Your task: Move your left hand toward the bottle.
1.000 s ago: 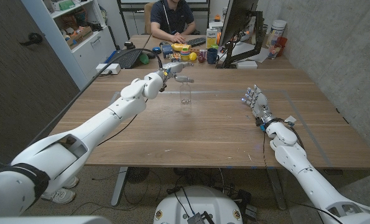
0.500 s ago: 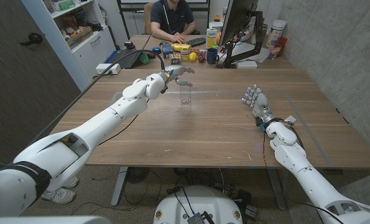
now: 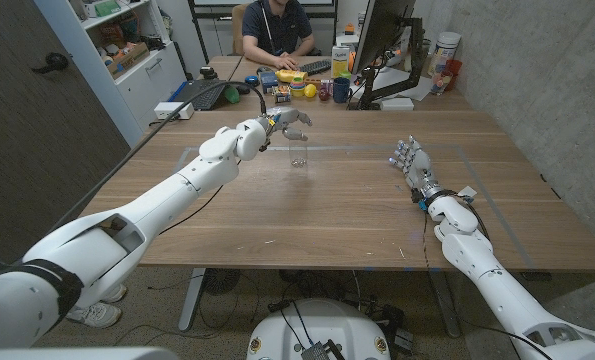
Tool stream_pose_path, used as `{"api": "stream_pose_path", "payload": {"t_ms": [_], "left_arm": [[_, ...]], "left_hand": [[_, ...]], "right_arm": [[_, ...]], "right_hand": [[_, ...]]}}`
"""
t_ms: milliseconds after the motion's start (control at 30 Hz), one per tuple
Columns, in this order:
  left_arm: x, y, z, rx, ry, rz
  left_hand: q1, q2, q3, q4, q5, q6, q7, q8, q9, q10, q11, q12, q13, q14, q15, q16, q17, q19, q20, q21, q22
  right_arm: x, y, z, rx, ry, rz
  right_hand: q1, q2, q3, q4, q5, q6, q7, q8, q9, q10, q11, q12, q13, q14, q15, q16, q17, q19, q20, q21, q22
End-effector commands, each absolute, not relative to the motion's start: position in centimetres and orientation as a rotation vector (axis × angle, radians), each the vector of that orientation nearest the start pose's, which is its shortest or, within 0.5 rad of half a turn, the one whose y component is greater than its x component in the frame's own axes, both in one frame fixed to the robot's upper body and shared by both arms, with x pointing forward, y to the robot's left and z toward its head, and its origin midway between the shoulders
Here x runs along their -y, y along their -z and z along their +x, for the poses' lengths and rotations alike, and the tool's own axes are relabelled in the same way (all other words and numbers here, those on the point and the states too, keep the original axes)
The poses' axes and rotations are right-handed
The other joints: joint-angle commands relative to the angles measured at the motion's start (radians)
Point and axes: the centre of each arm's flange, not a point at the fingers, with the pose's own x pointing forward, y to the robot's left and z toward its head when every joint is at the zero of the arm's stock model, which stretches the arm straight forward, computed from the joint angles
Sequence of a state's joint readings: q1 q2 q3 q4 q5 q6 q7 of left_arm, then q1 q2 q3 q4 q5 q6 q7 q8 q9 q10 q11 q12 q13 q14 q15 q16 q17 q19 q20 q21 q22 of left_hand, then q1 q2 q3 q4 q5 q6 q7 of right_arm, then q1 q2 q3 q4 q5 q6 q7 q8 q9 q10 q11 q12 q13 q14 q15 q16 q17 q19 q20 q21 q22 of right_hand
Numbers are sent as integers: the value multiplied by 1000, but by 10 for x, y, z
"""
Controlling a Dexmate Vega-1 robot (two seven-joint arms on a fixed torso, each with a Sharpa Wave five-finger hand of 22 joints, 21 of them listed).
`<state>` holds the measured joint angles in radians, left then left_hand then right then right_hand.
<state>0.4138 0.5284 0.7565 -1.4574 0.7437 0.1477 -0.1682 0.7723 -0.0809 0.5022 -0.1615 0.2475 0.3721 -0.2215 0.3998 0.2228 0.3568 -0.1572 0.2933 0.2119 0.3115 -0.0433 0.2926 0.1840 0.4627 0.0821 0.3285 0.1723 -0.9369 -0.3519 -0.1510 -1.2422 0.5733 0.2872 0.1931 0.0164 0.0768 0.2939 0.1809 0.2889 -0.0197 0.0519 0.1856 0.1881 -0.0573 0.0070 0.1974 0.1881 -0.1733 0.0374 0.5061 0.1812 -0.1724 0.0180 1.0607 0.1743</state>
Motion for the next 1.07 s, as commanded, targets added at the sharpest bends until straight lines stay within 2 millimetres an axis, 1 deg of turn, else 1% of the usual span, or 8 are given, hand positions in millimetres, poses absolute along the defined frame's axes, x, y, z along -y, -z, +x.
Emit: {"api": "stream_pose_path", "payload": {"t_ms": [33,67,167,433,1067], "left_arm": [[-136,-109,655,645,18,1611],[-136,-109,655,640,17,1607],[-136,-109,655,638,13,1610],[-134,-110,654,641,11,1620],[-135,-111,658,618,15,1628]], "left_hand": [[19,2,10,-2,-6,19,0,6,2,16,3,6,2,19,-79,6,3,15,-2,0,3],[26,3,14,-2,-11,31,1,10,1,27,0,7,2,25,-81,5,2,21,-7,-2,3],[30,4,16,-3,-15,40,1,12,0,30,1,7,3,31,-83,4,2,25,-9,-3,3],[43,8,24,-3,-24,65,1,19,-1,34,3,3,3,36,-87,0,1,21,-5,-12,3],[58,19,37,0,-38,104,0,28,-3,50,4,1,4,44,-93,-8,2,19,-11,-24,3]], "right_arm": [[311,73,647,574,-206,144],[311,73,647,572,-206,148],[311,73,647,574,-207,140],[311,74,649,572,-208,137],[308,71,655,567,-215,136]], "right_hand": [[-10,65,-6,1,10,2,-6,3,3,4,1,-3,2,-68,7,-2,4,-147,6,-1,3],[-10,65,-6,1,10,2,-5,3,3,3,1,-3,2,-69,7,-3,4,-148,6,-1,3],[-10,65,-6,1,11,2,-5,3,3,3,1,-3,2,-69,7,-3,4,-148,6,-1,3],[-10,65,-9,1,11,2,-5,3,3,2,2,-4,2,-67,7,-5,4,-148,6,-4,3],[-10,66,-13,1,12,1,-5,3,3,2,1,-4,2,-67,6,-8,3,-146,7,-9,3]]}}
